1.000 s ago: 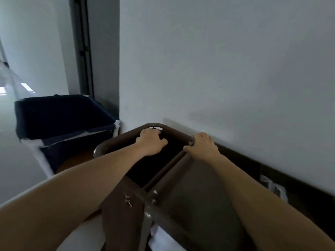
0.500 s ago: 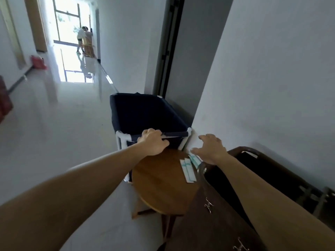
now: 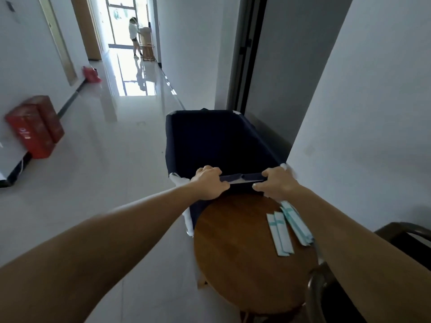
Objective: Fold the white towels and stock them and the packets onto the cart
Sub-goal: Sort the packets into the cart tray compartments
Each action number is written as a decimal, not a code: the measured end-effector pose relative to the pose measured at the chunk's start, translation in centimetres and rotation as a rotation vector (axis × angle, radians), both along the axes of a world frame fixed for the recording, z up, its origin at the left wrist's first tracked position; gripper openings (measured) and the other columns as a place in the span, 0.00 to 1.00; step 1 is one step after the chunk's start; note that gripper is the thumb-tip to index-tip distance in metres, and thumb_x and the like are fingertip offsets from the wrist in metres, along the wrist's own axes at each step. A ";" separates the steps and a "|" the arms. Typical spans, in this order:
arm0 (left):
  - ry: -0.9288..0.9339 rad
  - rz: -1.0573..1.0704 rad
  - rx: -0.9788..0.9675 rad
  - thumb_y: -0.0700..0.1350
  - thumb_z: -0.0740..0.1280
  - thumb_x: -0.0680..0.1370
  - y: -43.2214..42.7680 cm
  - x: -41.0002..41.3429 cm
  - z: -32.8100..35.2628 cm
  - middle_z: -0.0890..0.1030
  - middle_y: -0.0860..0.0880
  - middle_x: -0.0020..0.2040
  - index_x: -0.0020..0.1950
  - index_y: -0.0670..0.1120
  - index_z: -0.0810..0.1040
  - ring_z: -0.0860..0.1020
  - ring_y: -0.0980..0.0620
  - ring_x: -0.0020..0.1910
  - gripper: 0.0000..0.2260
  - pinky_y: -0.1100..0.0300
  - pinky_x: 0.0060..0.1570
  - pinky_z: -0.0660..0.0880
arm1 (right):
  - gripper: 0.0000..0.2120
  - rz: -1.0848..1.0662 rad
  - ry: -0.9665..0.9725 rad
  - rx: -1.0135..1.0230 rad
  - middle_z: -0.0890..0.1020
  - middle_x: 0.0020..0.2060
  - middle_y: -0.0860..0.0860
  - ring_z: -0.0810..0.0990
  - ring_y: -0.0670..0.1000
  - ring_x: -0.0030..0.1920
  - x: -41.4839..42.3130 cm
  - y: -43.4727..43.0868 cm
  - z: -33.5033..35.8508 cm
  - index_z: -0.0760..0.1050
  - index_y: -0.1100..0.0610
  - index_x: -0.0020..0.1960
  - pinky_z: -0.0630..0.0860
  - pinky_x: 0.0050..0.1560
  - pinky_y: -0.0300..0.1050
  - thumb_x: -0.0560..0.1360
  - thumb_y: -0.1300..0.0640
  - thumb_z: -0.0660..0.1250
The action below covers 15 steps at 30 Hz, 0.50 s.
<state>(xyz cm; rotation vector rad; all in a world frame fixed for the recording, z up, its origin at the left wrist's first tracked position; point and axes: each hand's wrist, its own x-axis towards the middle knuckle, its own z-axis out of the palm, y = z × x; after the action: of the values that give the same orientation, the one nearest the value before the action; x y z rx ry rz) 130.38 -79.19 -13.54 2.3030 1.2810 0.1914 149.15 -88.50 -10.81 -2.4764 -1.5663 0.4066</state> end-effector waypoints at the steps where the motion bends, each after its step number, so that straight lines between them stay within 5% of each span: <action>1: 0.006 -0.022 -0.014 0.55 0.62 0.80 0.8 0.9 -0.3 0.68 0.44 0.68 0.69 0.46 0.71 0.65 0.42 0.69 0.21 0.49 0.62 0.68 | 0.27 -0.006 0.017 -0.009 0.70 0.58 0.55 0.74 0.59 0.62 0.6 0.8 -0.2 0.72 0.56 0.69 0.74 0.64 0.56 0.75 0.44 0.69; 7: 0.027 -0.160 -0.092 0.57 0.64 0.76 5.7 7.2 -1.9 0.74 0.46 0.59 0.54 0.50 0.75 0.73 0.43 0.57 0.13 0.49 0.51 0.75 | 0.16 -0.087 0.087 -0.109 0.77 0.49 0.54 0.77 0.53 0.49 5.8 5.6 -1.9 0.77 0.57 0.54 0.76 0.51 0.48 0.76 0.46 0.68; 10: 0.010 -0.231 -0.125 0.55 0.63 0.77 8.8 10.4 -3.5 0.72 0.48 0.59 0.61 0.49 0.75 0.73 0.47 0.55 0.16 0.49 0.52 0.77 | 0.16 -0.139 0.099 -0.162 0.79 0.52 0.52 0.78 0.53 0.51 8.6 7.5 -3.0 0.78 0.57 0.57 0.71 0.44 0.44 0.77 0.46 0.67; 13: 0.003 -0.291 -0.195 0.54 0.65 0.78 12.2 14.1 -5.2 0.74 0.47 0.57 0.68 0.47 0.73 0.78 0.47 0.50 0.20 0.52 0.45 0.80 | 0.19 -0.243 0.107 -0.213 0.77 0.58 0.54 0.76 0.56 0.61 11.0 9.2 -4.3 0.74 0.60 0.65 0.71 0.51 0.46 0.79 0.50 0.65; 15: 0.030 -0.367 -0.212 0.54 0.65 0.78 14.4 16.6 -5.9 0.74 0.45 0.59 0.72 0.46 0.70 0.78 0.46 0.51 0.24 0.51 0.49 0.80 | 0.20 -0.351 0.118 -0.250 0.78 0.61 0.56 0.77 0.55 0.57 12.8 10.6 -5.7 0.75 0.59 0.63 0.72 0.48 0.45 0.77 0.47 0.67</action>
<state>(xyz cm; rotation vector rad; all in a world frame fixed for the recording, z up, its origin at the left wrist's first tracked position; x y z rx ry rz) 146.95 -64.75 -19.48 2.3107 0.8256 -0.1001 161.97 -77.90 -16.47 -2.7818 -1.0617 0.7093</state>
